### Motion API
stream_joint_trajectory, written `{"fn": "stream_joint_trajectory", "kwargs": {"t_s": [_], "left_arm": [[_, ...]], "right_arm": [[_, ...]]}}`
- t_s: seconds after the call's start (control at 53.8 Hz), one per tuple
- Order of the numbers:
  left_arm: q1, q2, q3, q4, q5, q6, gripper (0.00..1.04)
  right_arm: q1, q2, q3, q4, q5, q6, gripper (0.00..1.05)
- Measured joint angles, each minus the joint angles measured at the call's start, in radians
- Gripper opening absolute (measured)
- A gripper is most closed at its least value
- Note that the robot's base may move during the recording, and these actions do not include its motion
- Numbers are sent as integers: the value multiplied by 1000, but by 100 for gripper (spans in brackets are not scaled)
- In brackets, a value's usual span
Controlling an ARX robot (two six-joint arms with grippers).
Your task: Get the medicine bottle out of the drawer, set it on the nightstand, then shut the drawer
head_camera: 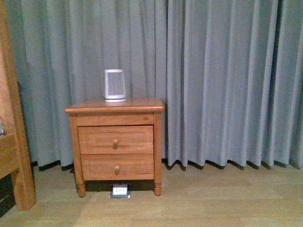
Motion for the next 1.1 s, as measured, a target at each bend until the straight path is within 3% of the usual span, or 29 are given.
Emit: {"fn": "stream_joint_trajectory", "kwargs": {"t_s": [1.097], "left_arm": [[0, 0, 0, 0, 0, 0, 98]], "right_arm": [[0, 0, 0, 0, 0, 0, 98]]}}
